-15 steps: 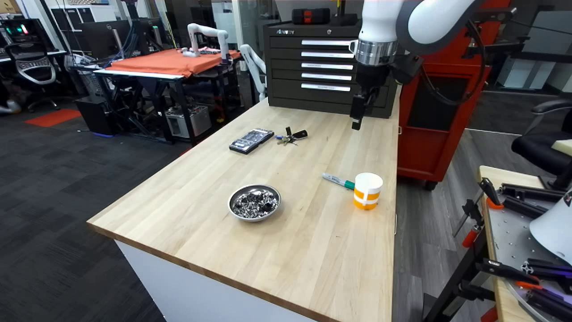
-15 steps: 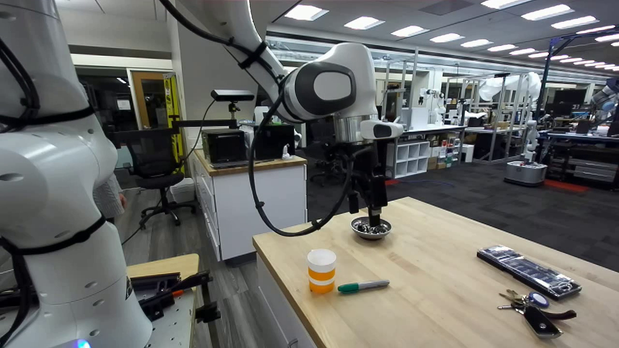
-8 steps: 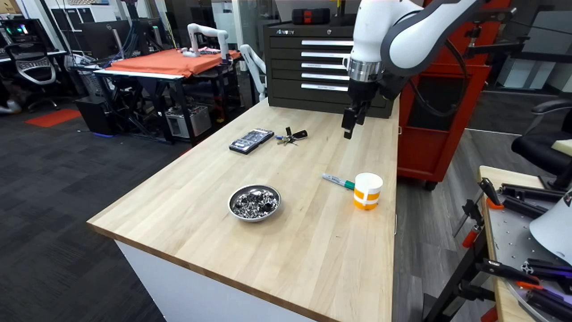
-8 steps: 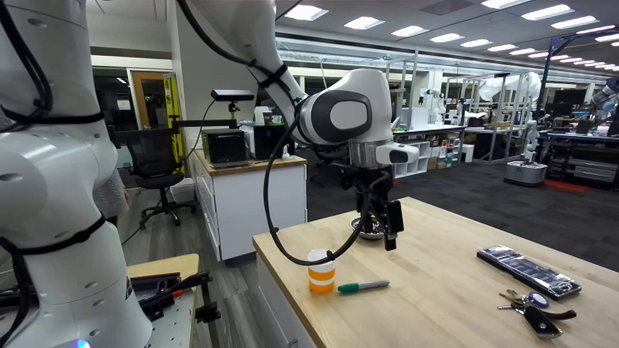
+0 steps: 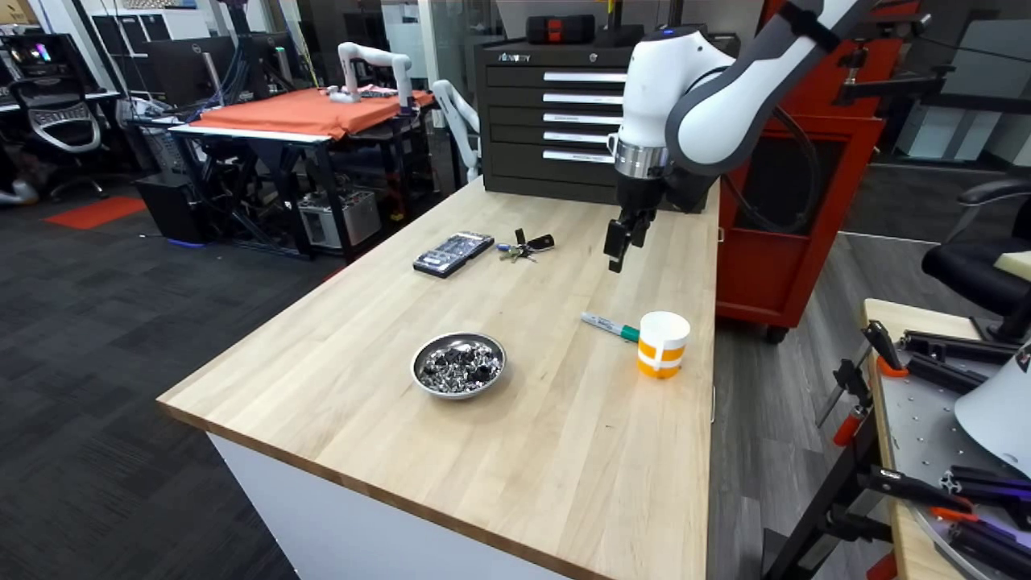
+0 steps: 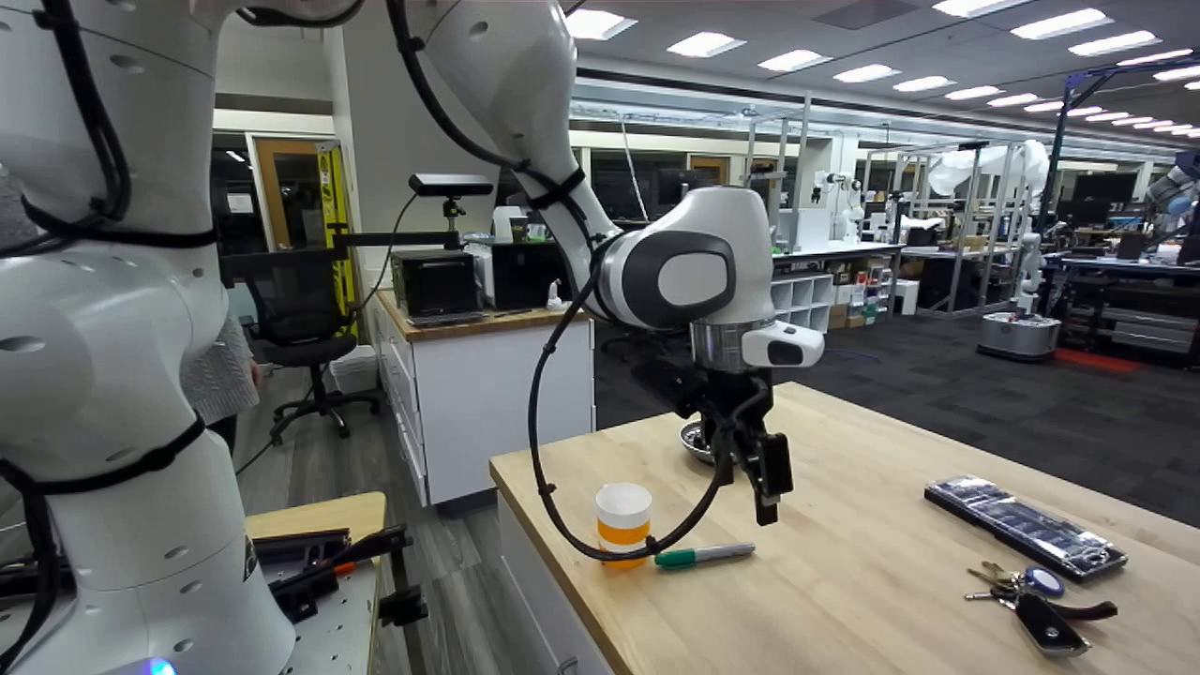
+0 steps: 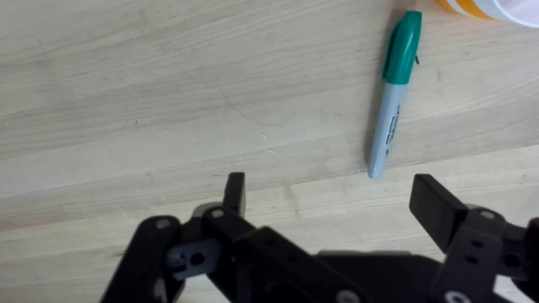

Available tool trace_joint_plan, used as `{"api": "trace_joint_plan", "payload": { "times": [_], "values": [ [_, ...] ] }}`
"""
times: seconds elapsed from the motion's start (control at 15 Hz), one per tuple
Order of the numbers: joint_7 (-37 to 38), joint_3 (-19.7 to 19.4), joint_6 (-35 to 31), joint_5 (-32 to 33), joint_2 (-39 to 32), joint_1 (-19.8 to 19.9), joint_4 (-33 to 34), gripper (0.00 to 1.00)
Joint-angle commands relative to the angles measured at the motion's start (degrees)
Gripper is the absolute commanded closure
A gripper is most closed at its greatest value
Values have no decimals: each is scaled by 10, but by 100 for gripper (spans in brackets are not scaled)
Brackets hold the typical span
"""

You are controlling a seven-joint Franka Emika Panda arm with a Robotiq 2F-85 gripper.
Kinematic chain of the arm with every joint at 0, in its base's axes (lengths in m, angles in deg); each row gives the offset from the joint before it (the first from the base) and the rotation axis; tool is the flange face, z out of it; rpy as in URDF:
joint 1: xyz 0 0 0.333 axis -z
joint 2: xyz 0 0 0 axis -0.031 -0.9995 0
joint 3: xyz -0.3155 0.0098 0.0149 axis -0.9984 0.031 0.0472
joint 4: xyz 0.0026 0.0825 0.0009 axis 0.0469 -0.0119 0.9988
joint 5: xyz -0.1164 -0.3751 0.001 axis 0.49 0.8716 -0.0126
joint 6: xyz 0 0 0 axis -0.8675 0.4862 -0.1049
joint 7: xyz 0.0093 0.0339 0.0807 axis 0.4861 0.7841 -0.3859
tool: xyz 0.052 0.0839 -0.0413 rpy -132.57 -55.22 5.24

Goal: Put the marker in the mug

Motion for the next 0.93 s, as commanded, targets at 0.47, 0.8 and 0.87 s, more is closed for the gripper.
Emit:
{"api": "trace_joint_plan", "payload": {
  "times": [0.47, 0.8, 0.87],
  "values": [
    [9, 16, -47, -58, -68, -25, 21, 0],
    [14, 19, -51, -71, -68, -40, 4, 0],
    [17, 17, -53, -70, -65, -44, -2, 0]
  ]
}}
